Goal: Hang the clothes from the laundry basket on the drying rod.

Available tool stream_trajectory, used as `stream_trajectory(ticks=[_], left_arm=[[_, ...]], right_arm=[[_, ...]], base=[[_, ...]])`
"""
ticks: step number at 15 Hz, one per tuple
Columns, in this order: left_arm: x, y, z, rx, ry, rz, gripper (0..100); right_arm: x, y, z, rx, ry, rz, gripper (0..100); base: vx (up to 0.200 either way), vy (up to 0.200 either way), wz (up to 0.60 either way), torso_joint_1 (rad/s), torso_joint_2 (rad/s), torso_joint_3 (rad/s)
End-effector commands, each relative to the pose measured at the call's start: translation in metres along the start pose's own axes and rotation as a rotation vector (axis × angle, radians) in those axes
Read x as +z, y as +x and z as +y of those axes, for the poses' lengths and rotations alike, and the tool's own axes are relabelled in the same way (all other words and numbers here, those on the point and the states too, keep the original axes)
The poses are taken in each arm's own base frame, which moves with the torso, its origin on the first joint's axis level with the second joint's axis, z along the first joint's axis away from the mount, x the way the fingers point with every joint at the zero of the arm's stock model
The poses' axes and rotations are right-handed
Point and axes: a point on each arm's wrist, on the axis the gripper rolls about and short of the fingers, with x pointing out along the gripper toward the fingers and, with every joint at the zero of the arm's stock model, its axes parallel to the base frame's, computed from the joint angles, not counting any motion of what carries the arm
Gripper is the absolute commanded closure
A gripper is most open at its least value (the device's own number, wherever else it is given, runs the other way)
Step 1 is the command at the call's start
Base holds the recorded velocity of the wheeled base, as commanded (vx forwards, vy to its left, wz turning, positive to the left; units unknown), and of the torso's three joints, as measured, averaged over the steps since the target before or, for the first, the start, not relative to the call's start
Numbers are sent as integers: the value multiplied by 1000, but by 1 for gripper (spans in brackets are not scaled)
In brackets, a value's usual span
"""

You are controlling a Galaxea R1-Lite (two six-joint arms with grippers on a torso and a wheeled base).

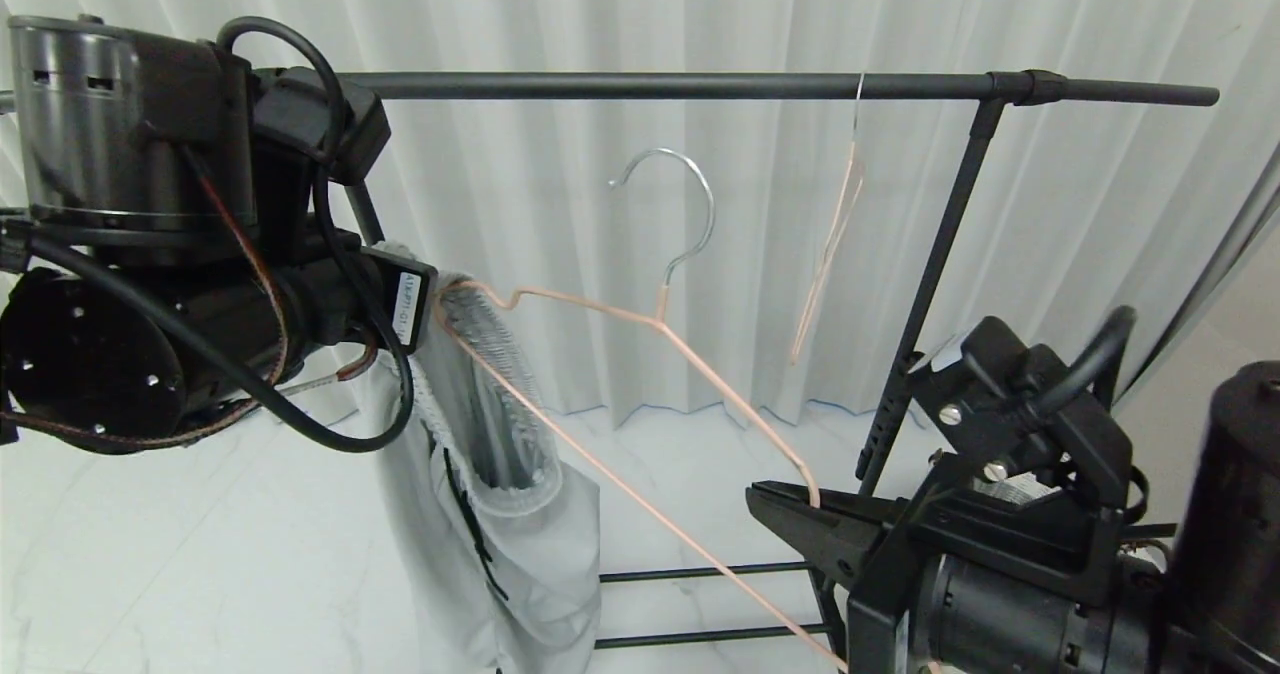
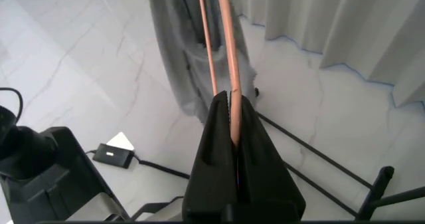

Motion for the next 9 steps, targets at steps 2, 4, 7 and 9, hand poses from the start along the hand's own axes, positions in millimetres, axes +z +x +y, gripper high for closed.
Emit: stream_trajectory(ticks=[2,4,7,9], left_arm=[[3,-7,-4,-27,4,-20,100],[3,-7,-3,-29,5,-22,100],[2,-9,-2,-27,27,-22,100],[-3,-12,-1,-34,72,-18,100]], right_arm=[[-6,6,3,4,-19,27,100],[-7,5,3,13,-30,32,100],[-4,-3,4,58,-33,38,100],[-2,-14,3,91,-32,39,100]], base=[[0,0,0,0,0,0],[0,0,0,0,0,0],[0,0,0,0,0,0],[0,0,0,0,0,0]])
